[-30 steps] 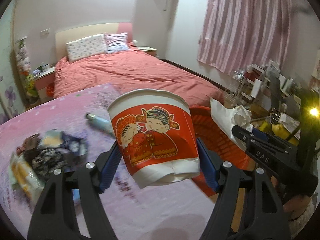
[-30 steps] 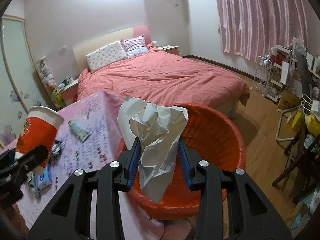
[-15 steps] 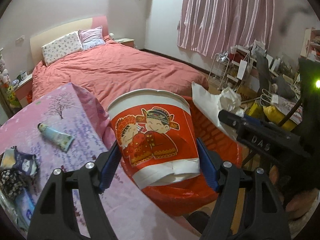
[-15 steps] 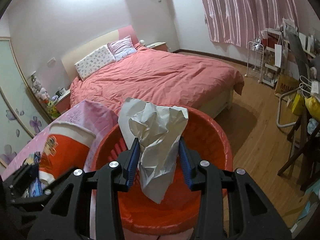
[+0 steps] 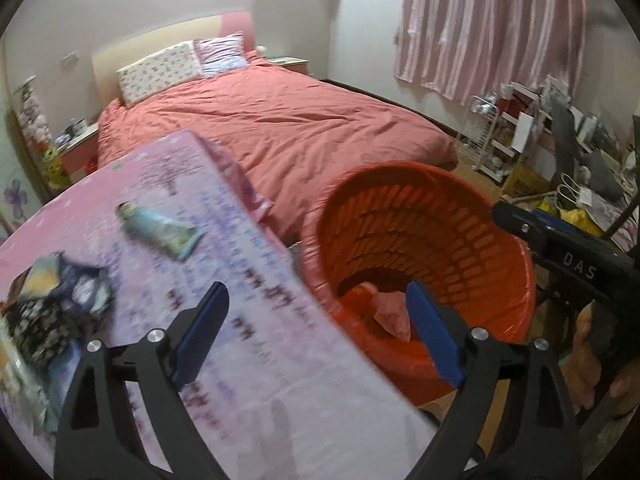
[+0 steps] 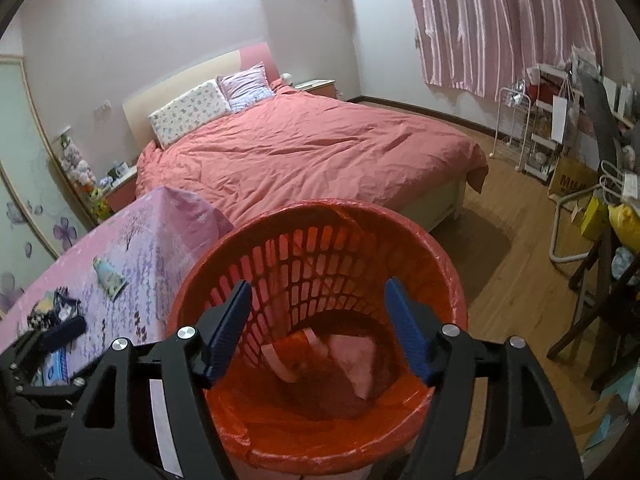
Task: Collect trash
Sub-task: 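Move both grippers back to the pile on the table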
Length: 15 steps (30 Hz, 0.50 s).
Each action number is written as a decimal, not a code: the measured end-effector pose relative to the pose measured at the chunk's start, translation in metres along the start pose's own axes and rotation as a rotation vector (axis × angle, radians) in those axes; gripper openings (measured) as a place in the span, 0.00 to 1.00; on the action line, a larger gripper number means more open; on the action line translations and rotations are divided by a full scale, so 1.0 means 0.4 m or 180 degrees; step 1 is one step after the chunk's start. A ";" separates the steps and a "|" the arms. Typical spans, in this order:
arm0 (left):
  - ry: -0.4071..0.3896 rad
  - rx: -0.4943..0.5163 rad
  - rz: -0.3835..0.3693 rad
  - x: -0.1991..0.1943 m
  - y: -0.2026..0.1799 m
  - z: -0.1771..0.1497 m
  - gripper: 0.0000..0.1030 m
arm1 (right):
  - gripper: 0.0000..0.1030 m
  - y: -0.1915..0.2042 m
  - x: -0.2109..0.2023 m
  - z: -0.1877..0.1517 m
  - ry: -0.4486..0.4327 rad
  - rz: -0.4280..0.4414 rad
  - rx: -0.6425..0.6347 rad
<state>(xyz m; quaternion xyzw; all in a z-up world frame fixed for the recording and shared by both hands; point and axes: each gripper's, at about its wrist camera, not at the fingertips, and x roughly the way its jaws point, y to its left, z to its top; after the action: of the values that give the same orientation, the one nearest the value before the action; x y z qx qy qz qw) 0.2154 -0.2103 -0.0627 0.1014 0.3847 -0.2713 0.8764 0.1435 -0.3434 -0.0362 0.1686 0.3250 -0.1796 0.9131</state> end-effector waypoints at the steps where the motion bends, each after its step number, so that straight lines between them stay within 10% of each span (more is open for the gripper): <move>1: -0.0011 -0.0038 0.0046 -0.016 0.020 -0.009 0.86 | 0.67 -0.002 0.005 0.010 0.0009 0.0013 -0.0022; 15: -0.0268 -0.0629 0.0774 -0.252 0.323 -0.114 0.86 | 0.67 0.236 -0.015 -0.051 0.0212 0.0403 -0.0537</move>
<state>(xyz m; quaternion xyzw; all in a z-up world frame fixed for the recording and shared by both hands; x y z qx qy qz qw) 0.2026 -0.0451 -0.0245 0.0490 0.3574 -0.1280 0.9239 0.1695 -0.2506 -0.0293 0.1172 0.3579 -0.0879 0.9222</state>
